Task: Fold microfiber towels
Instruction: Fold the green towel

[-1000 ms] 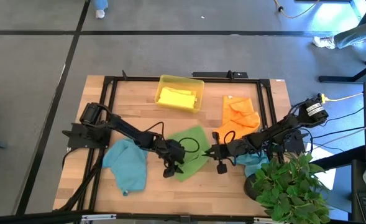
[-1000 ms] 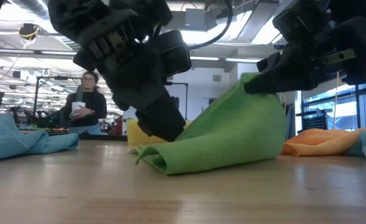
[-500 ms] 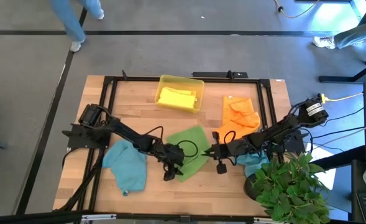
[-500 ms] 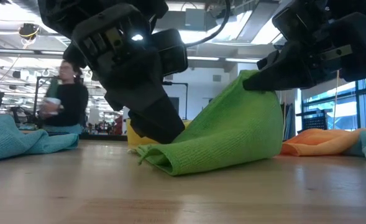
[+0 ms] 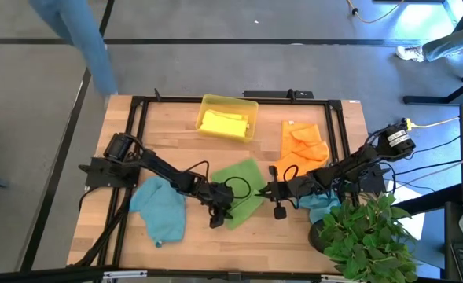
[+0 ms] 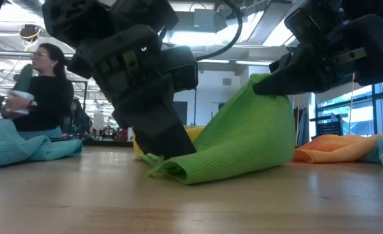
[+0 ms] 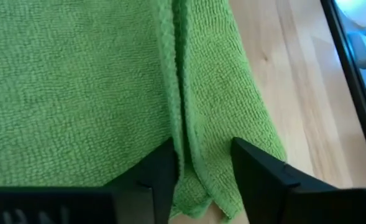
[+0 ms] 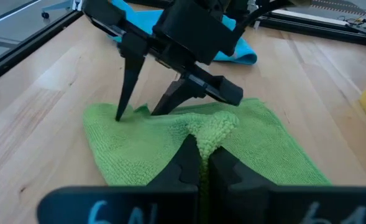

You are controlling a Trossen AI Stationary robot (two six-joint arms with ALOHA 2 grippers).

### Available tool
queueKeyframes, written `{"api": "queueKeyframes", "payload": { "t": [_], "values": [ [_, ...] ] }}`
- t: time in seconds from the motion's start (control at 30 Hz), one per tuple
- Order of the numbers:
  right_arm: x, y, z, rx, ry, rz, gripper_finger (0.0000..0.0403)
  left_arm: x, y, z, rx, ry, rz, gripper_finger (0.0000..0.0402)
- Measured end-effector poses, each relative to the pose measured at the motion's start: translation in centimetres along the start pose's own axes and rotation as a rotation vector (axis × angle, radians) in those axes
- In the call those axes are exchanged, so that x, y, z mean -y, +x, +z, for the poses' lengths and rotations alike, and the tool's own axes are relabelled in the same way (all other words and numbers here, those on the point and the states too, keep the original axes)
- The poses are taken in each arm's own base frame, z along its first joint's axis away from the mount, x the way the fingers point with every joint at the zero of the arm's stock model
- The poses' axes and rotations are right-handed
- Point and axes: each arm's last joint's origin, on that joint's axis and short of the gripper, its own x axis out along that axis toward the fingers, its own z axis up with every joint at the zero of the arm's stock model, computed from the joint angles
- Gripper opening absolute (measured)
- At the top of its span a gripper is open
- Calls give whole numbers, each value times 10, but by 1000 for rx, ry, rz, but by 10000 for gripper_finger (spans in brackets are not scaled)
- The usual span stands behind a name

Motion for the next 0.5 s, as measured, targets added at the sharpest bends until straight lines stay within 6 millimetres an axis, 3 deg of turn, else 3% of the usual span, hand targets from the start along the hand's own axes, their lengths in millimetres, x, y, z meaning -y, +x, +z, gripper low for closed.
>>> {"api": "queueKeyframes", "payload": {
  "t": [0.37,0.5],
  "values": [
    [0,0,-1,-8,0,0,1,1,-2,0,-13,-2,-8,11],
    [0,0,-2,-18,-2,-13,1,6,-10,5,-15,0,-41,5]
  ]
}}
